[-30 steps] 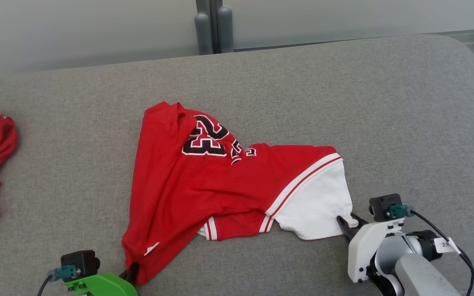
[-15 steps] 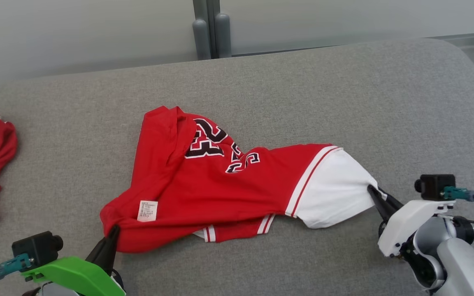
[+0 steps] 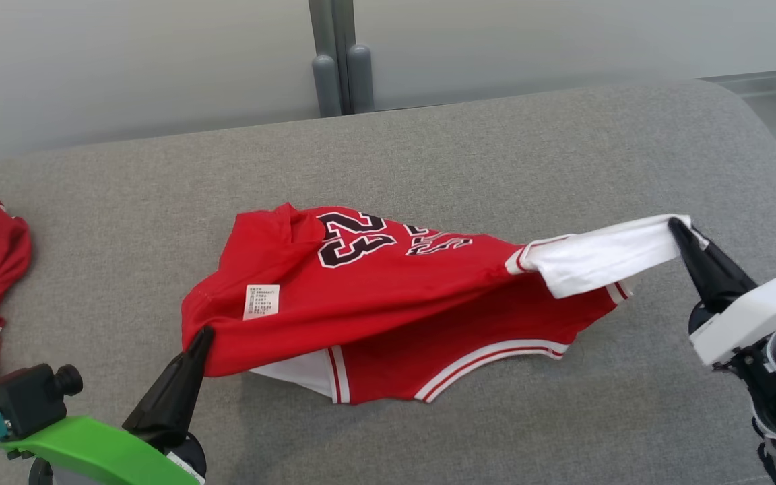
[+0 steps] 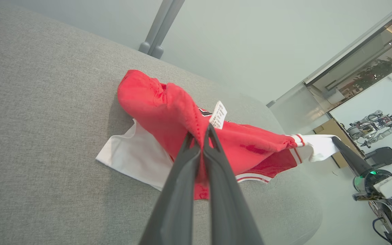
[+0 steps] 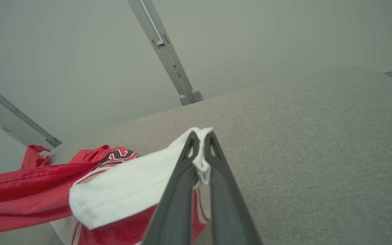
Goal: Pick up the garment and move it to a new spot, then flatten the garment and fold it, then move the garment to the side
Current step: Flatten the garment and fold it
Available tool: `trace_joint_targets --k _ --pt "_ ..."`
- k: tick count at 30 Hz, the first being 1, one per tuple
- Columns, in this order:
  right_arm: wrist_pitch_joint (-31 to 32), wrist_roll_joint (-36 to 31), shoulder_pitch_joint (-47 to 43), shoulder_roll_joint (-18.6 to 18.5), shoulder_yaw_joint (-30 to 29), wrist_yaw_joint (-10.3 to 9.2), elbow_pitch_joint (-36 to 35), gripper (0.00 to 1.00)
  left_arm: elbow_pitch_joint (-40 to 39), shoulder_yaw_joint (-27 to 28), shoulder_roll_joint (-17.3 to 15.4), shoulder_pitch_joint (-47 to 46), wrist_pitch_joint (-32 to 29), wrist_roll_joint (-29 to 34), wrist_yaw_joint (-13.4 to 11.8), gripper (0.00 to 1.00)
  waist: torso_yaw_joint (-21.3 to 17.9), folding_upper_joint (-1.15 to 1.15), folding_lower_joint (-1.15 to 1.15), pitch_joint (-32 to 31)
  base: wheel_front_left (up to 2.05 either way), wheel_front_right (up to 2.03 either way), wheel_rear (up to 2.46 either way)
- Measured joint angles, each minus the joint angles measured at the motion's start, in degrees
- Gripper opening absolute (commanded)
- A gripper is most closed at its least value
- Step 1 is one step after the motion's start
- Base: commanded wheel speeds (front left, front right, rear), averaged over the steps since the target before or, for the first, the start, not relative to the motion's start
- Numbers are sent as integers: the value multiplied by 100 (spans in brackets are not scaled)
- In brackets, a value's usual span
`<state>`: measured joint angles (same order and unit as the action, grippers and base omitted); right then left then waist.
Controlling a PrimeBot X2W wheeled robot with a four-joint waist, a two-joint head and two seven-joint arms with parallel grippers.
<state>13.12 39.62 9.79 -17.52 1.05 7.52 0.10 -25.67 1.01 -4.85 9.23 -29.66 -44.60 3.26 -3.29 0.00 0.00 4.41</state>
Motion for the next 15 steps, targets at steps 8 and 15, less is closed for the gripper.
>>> trace_joint_targets --k 8,15 --pt "403 318 -126 86 -960 -1 -1411 0 -994 5 46 70 -54 -333 -132 0 -114 0 0 -80 0 0 0" --pt "793 352 113 149 -1296 -2 -1928 0 -1406 96 49 -198 -89 -421 -271 0 -197 0 0 1 0 0 0"
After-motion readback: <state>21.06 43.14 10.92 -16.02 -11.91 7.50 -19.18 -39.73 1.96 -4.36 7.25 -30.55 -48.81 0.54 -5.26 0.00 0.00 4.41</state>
